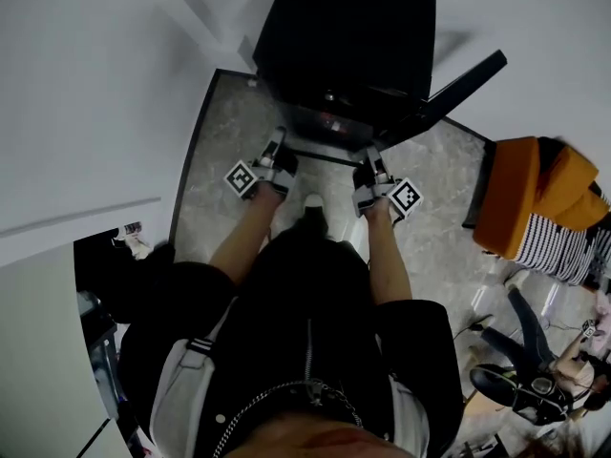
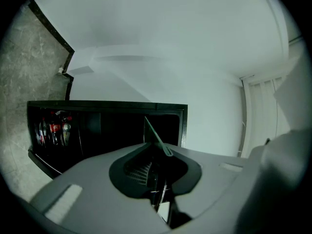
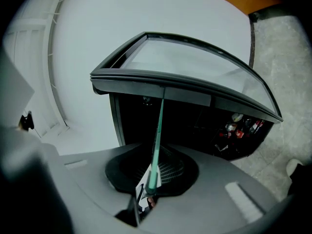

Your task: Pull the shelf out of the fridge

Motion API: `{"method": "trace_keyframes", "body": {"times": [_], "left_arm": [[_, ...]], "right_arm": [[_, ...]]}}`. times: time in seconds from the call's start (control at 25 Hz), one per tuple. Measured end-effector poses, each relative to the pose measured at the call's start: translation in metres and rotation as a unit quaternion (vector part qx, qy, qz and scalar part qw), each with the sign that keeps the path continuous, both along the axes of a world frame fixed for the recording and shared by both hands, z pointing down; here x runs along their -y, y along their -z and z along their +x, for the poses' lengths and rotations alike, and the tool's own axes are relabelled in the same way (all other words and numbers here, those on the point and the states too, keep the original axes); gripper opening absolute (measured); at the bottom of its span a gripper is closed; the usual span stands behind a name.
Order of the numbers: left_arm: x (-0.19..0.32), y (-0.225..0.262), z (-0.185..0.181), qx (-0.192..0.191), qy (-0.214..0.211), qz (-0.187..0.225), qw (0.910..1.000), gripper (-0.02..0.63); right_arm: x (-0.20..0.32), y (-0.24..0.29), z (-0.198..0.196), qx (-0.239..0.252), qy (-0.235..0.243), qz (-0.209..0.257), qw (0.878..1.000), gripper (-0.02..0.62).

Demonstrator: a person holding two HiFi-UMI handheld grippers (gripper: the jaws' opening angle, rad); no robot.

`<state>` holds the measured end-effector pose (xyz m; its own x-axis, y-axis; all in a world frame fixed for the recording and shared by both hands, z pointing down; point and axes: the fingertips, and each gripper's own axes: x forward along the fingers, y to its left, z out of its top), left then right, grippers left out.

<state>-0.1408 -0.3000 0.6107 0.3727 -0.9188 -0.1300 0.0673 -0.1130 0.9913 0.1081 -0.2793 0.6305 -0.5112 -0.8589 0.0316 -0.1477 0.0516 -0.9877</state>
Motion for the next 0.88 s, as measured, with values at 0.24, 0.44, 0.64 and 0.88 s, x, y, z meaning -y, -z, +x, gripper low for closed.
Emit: {"method": "trace_keyframes", "body": {"times": [0.24, 0.44, 0.64, 0.88], "left_arm": [[-0.024, 0.005, -0.003, 0.002, 0.004, 0.007, 1.0000, 0.032], [-0.047, 0.011, -0.006, 0.003, 0.009, 0.016, 0.9998, 0.032], [-0.074, 0.014, -0.008, 0.003, 0.012, 0.023, 0.9997, 0.032], [-0.114, 0.022, -0.009, -0.002, 0.011, 0.028, 0.9995, 0.034]], "right_arm": [[-0.020, 0.006, -0.004, -0.002, 0.015, 0.009, 1.000, 0.034], [-0.040, 0.010, -0.007, -0.004, 0.024, 0.018, 1.000, 0.035], [-0.066, 0.016, -0.008, -0.008, 0.029, 0.023, 0.999, 0.035], [-0.105, 0.022, -0.009, -0.016, 0.030, 0.030, 0.999, 0.037]]}}
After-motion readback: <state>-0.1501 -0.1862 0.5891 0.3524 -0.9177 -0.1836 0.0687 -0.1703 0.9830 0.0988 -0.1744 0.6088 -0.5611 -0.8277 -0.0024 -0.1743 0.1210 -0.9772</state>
